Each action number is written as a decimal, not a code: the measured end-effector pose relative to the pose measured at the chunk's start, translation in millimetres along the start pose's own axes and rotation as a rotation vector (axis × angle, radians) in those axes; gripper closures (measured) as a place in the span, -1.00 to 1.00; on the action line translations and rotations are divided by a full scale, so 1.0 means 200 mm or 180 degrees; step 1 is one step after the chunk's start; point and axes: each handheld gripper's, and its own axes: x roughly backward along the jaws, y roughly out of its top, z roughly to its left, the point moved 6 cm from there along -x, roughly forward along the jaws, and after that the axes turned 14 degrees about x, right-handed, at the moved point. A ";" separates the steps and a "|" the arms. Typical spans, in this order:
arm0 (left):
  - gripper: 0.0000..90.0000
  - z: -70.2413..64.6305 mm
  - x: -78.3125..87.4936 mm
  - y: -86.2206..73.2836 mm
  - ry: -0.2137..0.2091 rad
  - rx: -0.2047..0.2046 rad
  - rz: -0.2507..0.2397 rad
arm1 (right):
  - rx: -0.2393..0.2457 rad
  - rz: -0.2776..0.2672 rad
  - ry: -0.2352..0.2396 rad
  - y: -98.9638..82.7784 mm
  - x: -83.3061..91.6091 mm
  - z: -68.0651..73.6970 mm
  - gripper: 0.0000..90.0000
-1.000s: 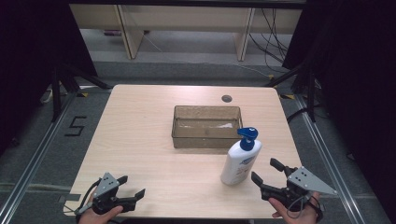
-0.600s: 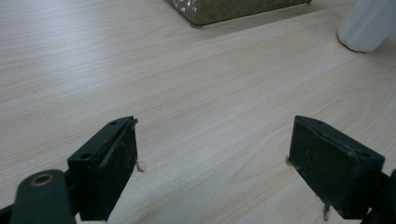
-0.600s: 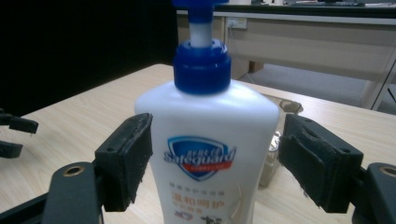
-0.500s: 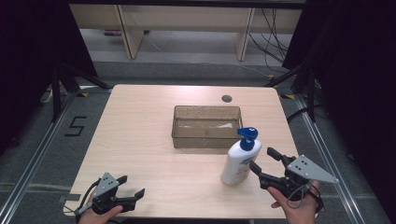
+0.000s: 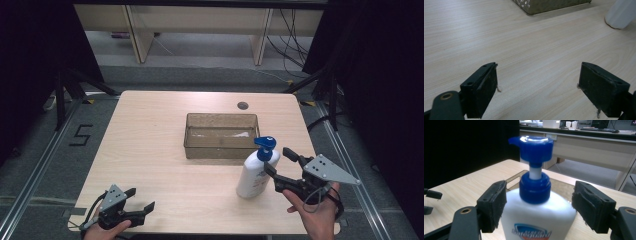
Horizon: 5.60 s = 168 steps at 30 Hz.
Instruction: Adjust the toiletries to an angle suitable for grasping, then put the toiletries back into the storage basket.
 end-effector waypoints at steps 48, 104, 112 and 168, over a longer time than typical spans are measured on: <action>-0.67 0.01 -0.01 0.00 -0.0019 0.0006 0.0054 | 0.0027 -0.0266 0.0102 0.06 -0.16 0.00 0.39; -0.67 0.00 -0.01 0.01 -0.0023 -0.0002 0.0056 | -0.0059 -0.0395 0.0019 0.36 -0.21 -0.17 0.38; -0.67 0.00 -0.01 0.01 -0.0037 -0.0012 0.0078 | -0.0033 -0.0449 0.0030 0.44 -0.26 -0.22 0.38; -0.67 -0.01 0.00 0.00 -0.0090 0.0007 0.0099 | -0.0199 -0.0249 -0.0220 0.46 -0.73 -0.47 0.38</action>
